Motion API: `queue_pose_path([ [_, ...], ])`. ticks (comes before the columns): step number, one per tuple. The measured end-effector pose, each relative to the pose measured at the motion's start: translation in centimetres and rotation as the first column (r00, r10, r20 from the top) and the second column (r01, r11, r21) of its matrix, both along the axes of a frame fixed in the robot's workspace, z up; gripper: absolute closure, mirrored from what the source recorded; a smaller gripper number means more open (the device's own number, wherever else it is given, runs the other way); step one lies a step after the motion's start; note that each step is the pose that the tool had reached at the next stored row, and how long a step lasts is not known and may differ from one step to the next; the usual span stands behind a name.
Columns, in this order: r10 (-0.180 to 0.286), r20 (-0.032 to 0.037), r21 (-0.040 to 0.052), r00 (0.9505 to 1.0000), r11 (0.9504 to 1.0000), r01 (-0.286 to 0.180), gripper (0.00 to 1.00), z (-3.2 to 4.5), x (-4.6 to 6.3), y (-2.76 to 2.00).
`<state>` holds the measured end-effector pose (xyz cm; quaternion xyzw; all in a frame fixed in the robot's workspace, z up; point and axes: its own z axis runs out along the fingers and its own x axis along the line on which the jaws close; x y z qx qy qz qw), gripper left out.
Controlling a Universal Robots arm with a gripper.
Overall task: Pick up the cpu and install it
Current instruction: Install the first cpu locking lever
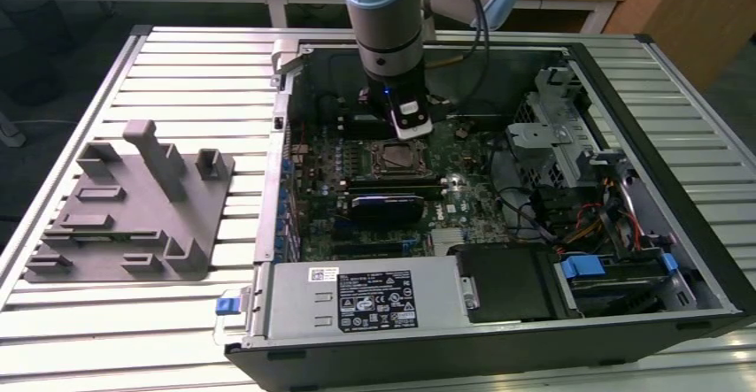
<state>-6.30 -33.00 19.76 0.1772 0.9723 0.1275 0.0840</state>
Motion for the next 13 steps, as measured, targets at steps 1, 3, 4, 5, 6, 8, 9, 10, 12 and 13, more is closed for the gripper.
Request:
queue_pose_path([
  [1,0.0,0.0,0.0001,1.0,1.0,0.0,0.89,0.0,0.0,0.02],
  [3,0.0,-0.0002,0.0,1.0,1.0,0.0,0.89,-0.02,-0.01,0.04],
  [4,0.0,-0.0002,-0.0001,1.0,1.0,0.0,0.89,-0.04,-0.01,0.06],
  [5,0.0,-0.0003,-0.0002,1.0,1.0,0.0,0.89,-0.05,-0.03,0.07],
  [6,0.0,-0.0003,-0.0003,1.0,1.0,0.0,0.89,-0.06,-0.05,0.07],
  [8,0.0,-0.0003,-0.0002,1.0,1.0,0.0,0.89,-0.11,-0.13,0.09],
  [9,0.0,-0.0002,-0.0002,1.0,1.0,0.0,0.89,-0.13,-0.17,0.09],
  [10,0.0,-0.0003,-0.0002,1.0,1.0,0.0,0.89,-0.15,-0.22,0.1],
  [12,0.0,-0.0002,-0.0003,1.0,1.0,0.0,0.89,-0.2,-0.31,0.13],
  [13,0.0,-0.0002,-0.0002,1.0,1.0,0.0,0.89,-0.23,-0.35,0.14],
])
